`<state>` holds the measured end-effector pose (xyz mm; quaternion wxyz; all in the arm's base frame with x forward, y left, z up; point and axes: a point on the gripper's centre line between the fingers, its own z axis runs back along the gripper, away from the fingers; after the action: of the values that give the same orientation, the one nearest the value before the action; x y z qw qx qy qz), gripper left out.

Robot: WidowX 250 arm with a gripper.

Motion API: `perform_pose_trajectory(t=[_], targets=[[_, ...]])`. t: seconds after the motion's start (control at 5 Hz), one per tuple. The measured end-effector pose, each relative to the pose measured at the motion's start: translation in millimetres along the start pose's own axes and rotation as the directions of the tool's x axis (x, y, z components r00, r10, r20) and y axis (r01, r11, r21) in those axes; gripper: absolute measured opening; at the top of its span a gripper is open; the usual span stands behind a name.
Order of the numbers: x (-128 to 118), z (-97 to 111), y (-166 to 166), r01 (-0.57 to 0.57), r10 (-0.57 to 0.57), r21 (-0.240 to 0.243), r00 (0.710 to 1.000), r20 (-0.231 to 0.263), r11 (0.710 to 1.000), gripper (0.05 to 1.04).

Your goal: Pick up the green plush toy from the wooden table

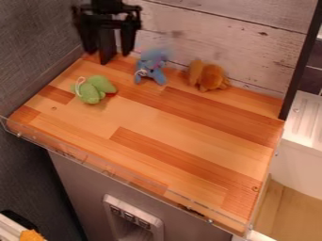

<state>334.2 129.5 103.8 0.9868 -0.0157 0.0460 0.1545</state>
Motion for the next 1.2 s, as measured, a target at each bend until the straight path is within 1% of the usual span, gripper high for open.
perform_pose_trajectory(t=[0.2, 0.4, 0.6, 0.8, 1.0, 1.2], targets=[[9.8, 2.3, 14.0, 0.1, -0.1, 0.006, 0.995, -0.001, 0.995, 0.997], [16.5, 4.7, 25.1, 0.181, -0.181, 0.011, 0.983, -0.001, 0.983, 0.999], [21.4, -6.9, 33.3, 0.209, -0.209, 0.013, 0.978, -0.001, 0.978, 0.995], [29.0, -24.7, 36.2, 0.182, -0.183, 0.016, 0.983, 0.011, 0.983, 0.996], [30.8, -49.9, 39.3, 0.125, -0.125, 0.013, 0.992, 0.011, 0.992, 0.997], [25.8, -74.0, 43.2, 0.049, -0.049, 0.005, 0.999, 0.006, 0.999, 0.997]])
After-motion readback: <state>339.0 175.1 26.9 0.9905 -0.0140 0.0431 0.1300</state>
